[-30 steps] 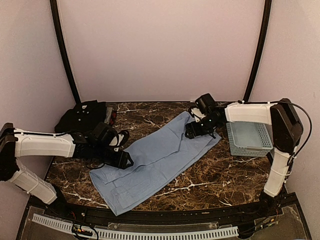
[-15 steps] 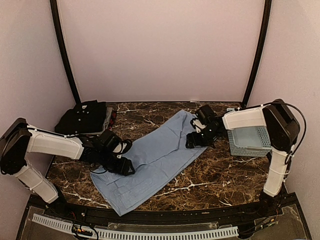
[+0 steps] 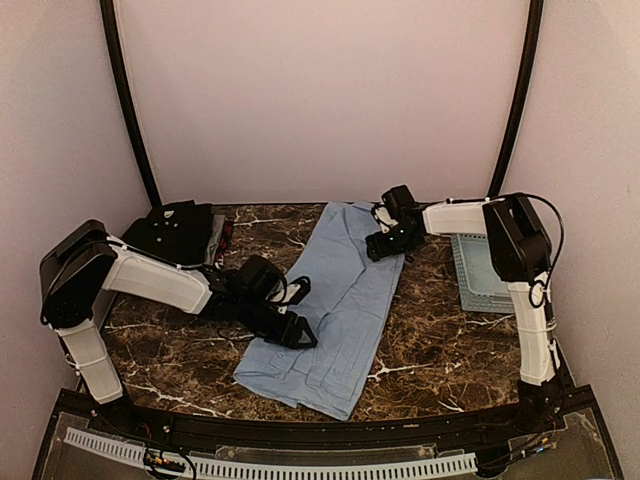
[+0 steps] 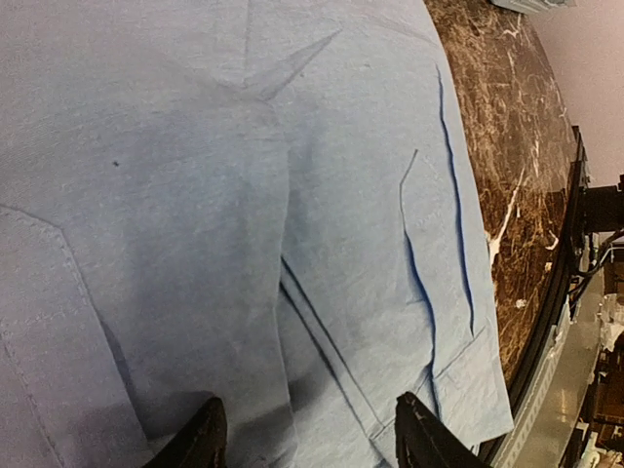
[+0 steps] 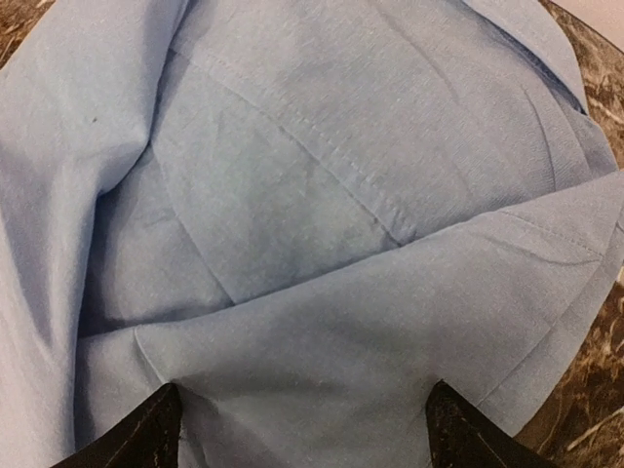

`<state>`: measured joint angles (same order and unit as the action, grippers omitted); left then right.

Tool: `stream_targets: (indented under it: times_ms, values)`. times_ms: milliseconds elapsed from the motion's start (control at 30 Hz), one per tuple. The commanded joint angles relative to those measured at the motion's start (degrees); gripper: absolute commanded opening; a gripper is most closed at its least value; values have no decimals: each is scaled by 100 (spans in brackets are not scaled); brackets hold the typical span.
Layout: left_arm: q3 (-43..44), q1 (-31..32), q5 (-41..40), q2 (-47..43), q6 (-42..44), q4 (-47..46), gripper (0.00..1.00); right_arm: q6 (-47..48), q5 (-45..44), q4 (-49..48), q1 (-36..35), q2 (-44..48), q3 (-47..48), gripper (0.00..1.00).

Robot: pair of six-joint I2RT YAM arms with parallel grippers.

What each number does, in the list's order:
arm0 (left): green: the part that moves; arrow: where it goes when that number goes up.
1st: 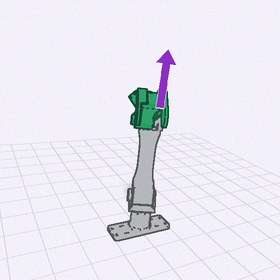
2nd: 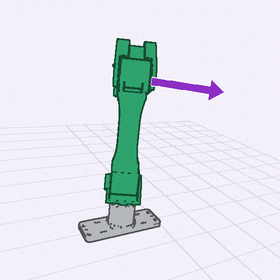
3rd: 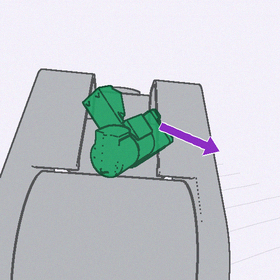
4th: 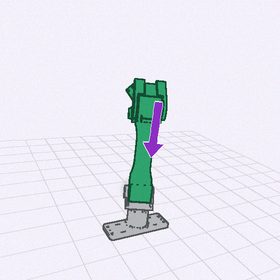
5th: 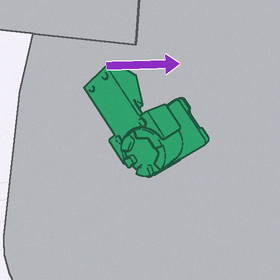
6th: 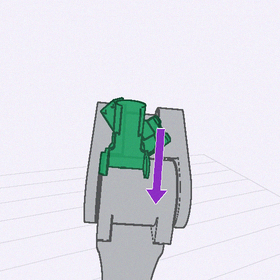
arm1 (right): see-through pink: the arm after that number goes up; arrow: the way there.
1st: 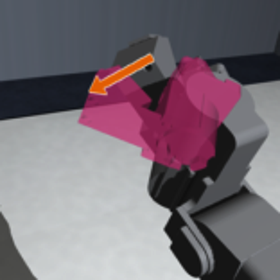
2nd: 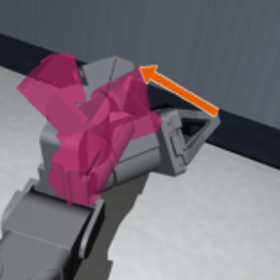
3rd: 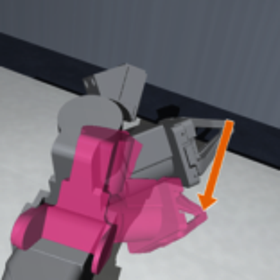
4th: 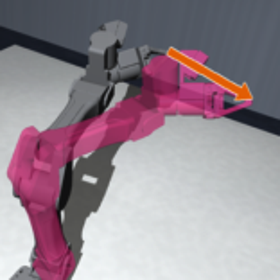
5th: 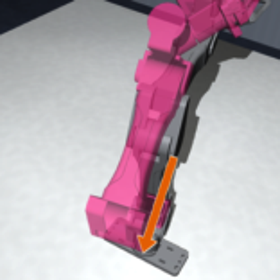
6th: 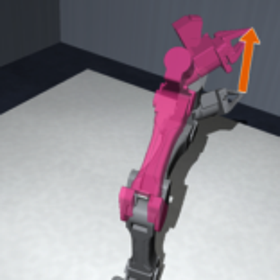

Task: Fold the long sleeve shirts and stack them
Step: Rotate the rectangle-folded shirt at the center of the board.

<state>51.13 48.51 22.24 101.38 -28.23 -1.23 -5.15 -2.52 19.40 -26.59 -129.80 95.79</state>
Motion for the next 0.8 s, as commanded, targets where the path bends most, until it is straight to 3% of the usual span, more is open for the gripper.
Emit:
stream_targets:
  times_ms: [0,167,300,400,567,767]
  values:
    - [334,249,267,749,115,500,58,724,-168,132,108,-583,640,84]
    - [917,471,283,1047,344,472,58,959,-154,229,154,-636,1224,85]
    - [1052,504,-23,864,667,344,60,1059,-430,142,154,-54,971,87]
    - [983,510,-740,541,921,252,64,924,-728,10,158,686,341,89]
    - [581,508,-1841,-376,1156,-115,78,523,-669,-452,5,2146,-1420,89]
    - [258,498,-2583,-1214,1026,44,91,-6,-943,-494,-941,3742,-3293,89]
